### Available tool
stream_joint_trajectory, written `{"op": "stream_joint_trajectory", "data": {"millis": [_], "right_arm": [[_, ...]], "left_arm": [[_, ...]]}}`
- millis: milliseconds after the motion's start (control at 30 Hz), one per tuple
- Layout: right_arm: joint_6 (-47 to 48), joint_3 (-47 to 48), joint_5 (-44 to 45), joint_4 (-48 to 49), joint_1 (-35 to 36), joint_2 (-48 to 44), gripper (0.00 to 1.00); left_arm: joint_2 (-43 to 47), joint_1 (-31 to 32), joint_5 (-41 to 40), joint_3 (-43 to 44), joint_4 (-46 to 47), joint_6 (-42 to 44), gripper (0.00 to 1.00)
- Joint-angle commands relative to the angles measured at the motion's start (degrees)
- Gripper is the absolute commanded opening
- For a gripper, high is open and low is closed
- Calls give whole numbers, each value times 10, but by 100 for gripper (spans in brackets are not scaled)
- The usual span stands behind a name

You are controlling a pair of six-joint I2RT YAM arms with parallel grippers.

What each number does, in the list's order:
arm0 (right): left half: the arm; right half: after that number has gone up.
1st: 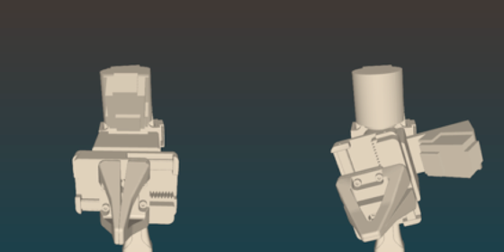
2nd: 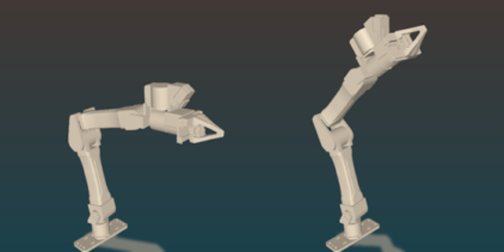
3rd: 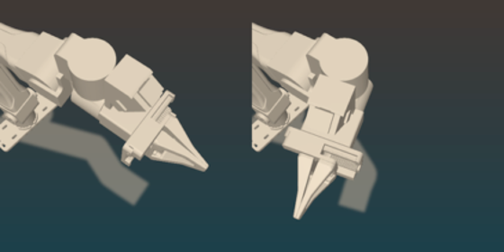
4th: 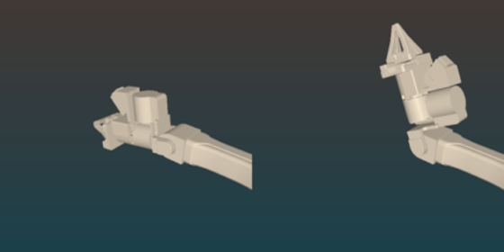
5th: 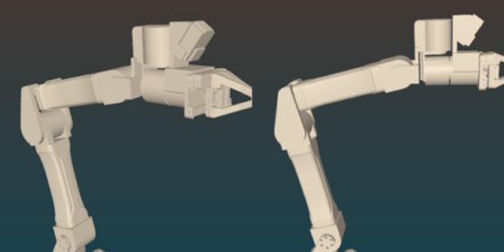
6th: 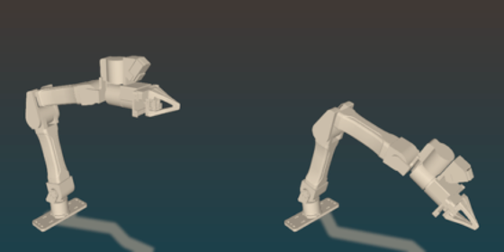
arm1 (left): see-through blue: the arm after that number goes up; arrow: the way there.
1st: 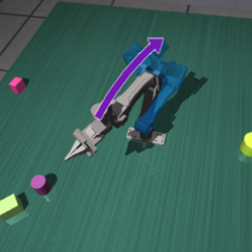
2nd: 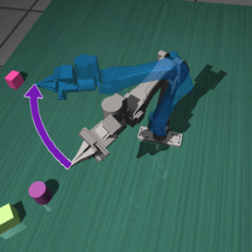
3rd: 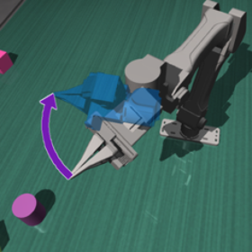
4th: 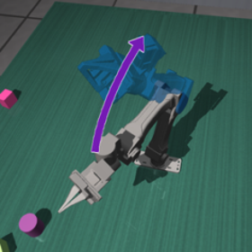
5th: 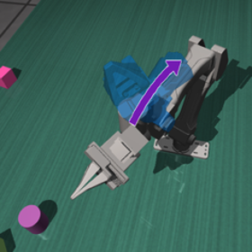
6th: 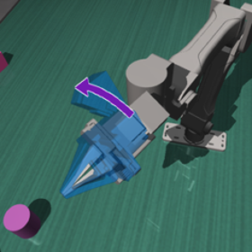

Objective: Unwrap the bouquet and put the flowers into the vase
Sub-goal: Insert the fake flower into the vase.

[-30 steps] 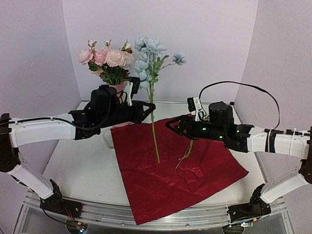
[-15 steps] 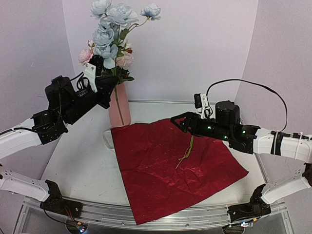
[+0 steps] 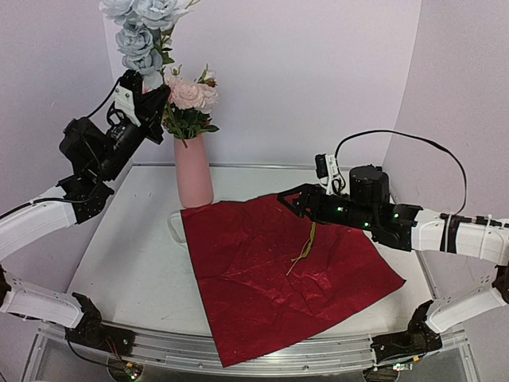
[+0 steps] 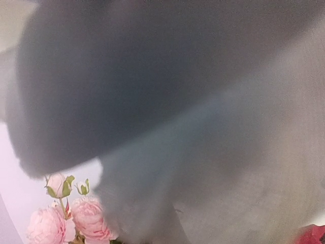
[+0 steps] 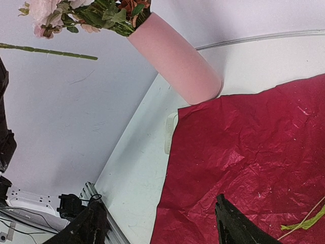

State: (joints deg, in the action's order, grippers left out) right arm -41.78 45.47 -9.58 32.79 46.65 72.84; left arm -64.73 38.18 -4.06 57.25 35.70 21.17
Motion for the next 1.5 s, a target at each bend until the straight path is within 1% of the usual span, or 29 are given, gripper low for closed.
{"op": "stream_joint_trajectory", "data": {"millis": [0,67,233,500,633,833,967,1300,1467], "right_arm": [[4,3,7,20,2,-12,74],[6,3,8,19,2,-16,74],[9,5,10,14,3,-22,74],[11,7,21,-5,2,-39,74],[7,7,23,-11,3,-45,74],[1,-6,30,-13,2,-62,74],[2,-11,35,-15,3,-69,74],[5,-3,35,-19,3,-64,74],[5,-4,35,-20,2,-62,74]], "left_arm": [[-33,-30,29,13,106,10,0],[-45,-50,38,16,118,3,0],[-66,-85,57,2,186,-6,0],[-107,-133,92,-2,253,-51,0],[-131,-151,105,3,273,-74,0],[-170,-164,114,21,280,-103,0],[-184,-166,113,18,283,-105,0],[-221,-179,121,17,291,-126,0],[-240,-189,115,19,292,-158,0]]}}
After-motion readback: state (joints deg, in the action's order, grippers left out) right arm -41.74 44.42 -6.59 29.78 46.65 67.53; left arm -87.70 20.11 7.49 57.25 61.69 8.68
